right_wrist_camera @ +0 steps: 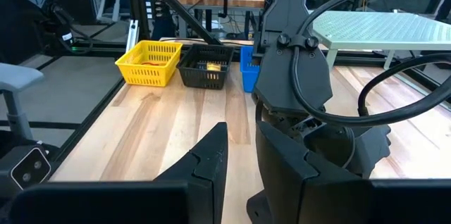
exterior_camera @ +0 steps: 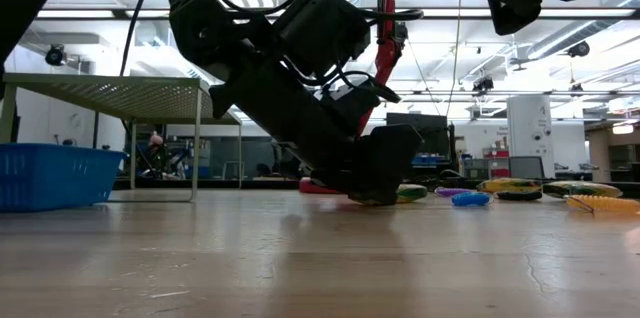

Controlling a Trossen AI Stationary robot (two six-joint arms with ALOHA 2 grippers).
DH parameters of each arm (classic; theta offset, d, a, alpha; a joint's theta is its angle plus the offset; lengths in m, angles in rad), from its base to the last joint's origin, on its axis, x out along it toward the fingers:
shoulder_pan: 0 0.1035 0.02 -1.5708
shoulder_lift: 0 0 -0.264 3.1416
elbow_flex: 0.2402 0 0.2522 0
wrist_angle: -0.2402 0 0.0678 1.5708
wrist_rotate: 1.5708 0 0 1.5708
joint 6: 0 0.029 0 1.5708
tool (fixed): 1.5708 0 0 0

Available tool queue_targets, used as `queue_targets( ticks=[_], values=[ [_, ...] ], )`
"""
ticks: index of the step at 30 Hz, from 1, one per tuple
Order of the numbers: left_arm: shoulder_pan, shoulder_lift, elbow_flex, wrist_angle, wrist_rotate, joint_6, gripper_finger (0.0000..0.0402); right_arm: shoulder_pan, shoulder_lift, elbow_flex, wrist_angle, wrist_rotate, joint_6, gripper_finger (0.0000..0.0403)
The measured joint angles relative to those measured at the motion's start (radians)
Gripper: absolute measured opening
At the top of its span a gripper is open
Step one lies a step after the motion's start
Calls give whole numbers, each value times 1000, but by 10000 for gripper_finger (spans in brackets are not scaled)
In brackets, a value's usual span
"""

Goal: Pick & Place Office Desk Supplies
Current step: Put the crayons box into the black bin

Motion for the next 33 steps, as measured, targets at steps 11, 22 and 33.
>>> queue_targets(
  ticks=[11, 22, 33],
  values=[
    [0, -2, 0, -1, -1, 2, 144, 0, 0, 0, 0, 0, 0, 83],
    [-9, -81, -4, -27, 0, 83, 143, 0, 0, 0, 0, 0, 0, 68],
    [-43, -258, -3, -233, 24, 83, 143, 0, 0, 0, 0, 0, 0, 82]
  ],
)
